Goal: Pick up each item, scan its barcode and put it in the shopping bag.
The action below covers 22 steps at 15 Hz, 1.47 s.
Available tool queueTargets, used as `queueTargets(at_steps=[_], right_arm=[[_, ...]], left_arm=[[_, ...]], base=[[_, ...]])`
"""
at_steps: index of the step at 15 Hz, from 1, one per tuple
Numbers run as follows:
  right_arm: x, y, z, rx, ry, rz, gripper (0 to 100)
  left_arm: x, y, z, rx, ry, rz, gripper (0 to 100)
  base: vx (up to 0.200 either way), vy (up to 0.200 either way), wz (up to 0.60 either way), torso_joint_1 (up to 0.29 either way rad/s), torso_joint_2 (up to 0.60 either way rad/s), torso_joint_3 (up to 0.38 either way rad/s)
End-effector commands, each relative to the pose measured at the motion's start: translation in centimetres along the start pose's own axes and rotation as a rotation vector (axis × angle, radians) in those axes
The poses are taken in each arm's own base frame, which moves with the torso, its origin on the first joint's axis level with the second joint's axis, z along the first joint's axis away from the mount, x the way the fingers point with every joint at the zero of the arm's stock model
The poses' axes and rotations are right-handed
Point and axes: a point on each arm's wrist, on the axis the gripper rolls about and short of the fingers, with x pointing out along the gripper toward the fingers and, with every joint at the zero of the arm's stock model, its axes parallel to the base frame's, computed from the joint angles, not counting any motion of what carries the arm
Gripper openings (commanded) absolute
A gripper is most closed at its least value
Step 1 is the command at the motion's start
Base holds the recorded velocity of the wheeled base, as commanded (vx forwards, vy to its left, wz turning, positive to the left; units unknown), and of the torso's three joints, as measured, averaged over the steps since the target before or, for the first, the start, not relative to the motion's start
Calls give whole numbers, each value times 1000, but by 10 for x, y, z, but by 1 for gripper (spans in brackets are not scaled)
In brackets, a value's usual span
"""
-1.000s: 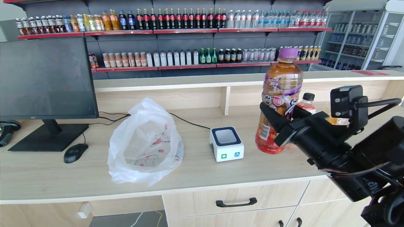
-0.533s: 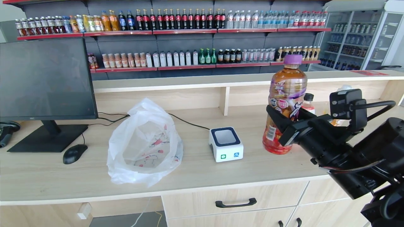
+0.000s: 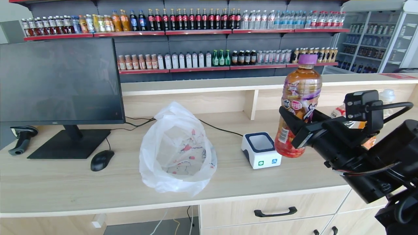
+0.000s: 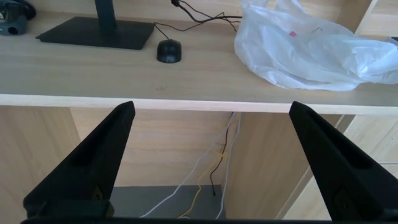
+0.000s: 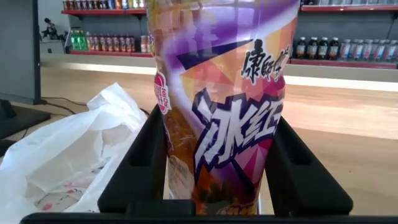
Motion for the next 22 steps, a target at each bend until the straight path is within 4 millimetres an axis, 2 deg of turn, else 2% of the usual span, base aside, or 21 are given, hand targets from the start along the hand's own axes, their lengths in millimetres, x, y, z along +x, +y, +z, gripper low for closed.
queueTargets(at_steps=[1,4,7,10,13,16,18,21,22], right_arm=[[-1,0,1,0,-2,2,0],[-1,0,1,1,-3,2,0],[0,2,1,3,-5,9,0],[2,3,2,-5,-9,8,0],[10,2,6,-81,-43,-1,0],[18,2,-1,-136,-30,-4,0],[21,-16,-3,-249,-31,6,0],[32,-38,4,-483,-126,163,0],[32,-40,-1,-521,-118,187,0]], left_arm=[[0,0,0,3,-1,0,100],[0,0,0,3,-1,0,100],[0,0,0,3,-1,0,100],[0,0,0,3,-1,0,100],[0,0,0,3,-1,0,100],[0,0,0,3,-1,0,100],[0,0,0,3,-1,0,100],[0,0,0,3,-1,0,100],[0,0,0,3,-1,0,100]], base=[[0,0,0,0,0,0],[0,0,0,0,0,0],[200,0,0,-6,4,2],[0,0,0,0,0,0],[0,0,0,0,0,0],[0,0,0,0,0,0],[0,0,0,0,0,0],[0,0,0,0,0,0],[0,0,0,0,0,0]])
